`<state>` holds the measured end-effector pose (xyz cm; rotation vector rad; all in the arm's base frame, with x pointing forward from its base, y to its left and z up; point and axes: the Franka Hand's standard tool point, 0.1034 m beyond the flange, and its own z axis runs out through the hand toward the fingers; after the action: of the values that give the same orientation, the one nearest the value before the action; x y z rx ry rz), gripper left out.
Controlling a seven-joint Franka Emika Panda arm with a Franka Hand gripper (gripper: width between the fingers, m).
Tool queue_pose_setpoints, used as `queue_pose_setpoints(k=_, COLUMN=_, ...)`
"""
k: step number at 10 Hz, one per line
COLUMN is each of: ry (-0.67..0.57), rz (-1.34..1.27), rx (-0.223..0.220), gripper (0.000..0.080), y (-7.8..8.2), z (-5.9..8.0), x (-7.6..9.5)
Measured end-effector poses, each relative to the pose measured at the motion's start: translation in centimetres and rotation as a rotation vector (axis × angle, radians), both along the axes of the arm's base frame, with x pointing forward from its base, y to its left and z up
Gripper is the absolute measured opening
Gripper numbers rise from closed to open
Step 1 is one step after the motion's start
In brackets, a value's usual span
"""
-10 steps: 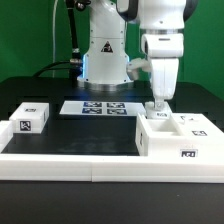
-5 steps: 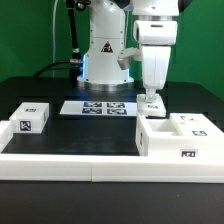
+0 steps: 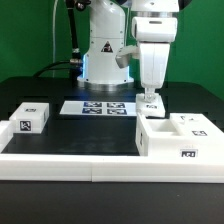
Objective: Assemble cabinet
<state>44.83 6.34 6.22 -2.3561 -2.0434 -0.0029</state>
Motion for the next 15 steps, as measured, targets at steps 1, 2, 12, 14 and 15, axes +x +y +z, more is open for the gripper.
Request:
queue_pose_setpoints(k=1, ry=-0.007, rz=-0.01, rx=0.003, gripper=0.007, y=0.4, z=0.1, x=0.5)
queue_pose_setpoints(k=2, ry=-0.011, rz=-0.013, rx=0.006, gripper=0.007, y=0.8, z=0.2, x=0.9)
queue_pose_setpoints(k=12, ry=-0.018, rz=0.019, rx=0.016, gripper=0.007, y=0.2, z=-0.6, x=1.8)
queue_pose_setpoints(k=14, ry=-0.019, rz=0.027, rx=0.016, gripper=0.007, y=0.2, z=-0.6, x=1.8)
queue_pose_setpoints(k=15, ry=-0.019, rz=0.027, rx=0.016, gripper=0.007, y=0.2, z=-0.6, x=1.8)
